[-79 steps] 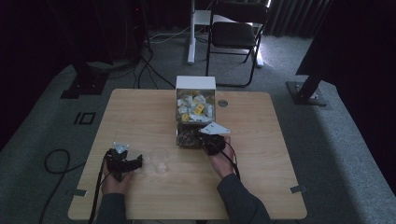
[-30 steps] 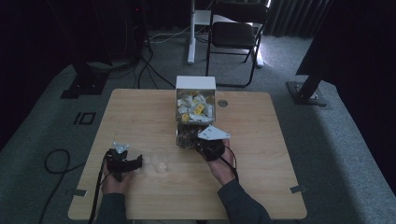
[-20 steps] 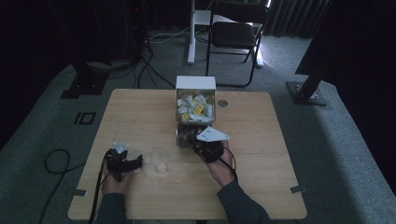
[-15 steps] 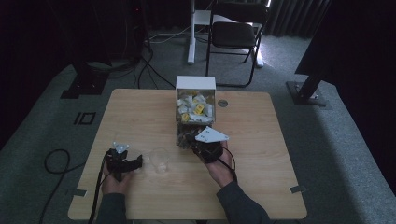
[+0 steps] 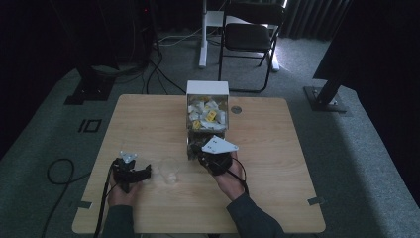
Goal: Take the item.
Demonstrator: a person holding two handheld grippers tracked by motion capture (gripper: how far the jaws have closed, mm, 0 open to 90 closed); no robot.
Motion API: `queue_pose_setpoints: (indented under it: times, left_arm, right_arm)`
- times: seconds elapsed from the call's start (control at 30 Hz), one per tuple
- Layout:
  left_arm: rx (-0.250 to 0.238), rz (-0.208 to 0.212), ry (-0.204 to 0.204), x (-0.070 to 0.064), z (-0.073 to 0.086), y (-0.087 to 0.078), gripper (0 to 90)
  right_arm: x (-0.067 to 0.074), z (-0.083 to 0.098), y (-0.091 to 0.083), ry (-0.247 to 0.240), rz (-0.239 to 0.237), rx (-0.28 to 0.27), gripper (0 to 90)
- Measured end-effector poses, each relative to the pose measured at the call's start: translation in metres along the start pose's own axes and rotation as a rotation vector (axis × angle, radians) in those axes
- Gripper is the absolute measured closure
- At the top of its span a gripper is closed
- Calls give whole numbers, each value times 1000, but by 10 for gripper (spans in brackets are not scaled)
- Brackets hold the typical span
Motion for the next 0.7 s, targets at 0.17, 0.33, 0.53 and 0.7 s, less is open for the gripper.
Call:
queue_pose_setpoints:
  times: [0.17,0.33,0.53,0.7]
  left_arm:
    - [0,0,0,0,0,0,135]
    - [1,0,1,0,0,0,135]
    - [1,0,0,0,0,0,135]
    - [1,0,1,0,0,0,135]
  right_arm:
    - [6,-2,3,-8,-12,-3,900]
    - [13,-5,6,-19,-25,-4,900]
    - [21,-7,10,-30,-41,-2,900]
    - [27,-8,14,-42,-52,1,900]
Point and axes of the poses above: each handheld gripper's, and its own axes: y roughly forward along the jaws, z roughly out of its underside, x roughly to its left, the point moved 5 cm from there along y, roughly forward along the jaws, and after that the axes turned 1 degree about x, right-handed, at the moved point
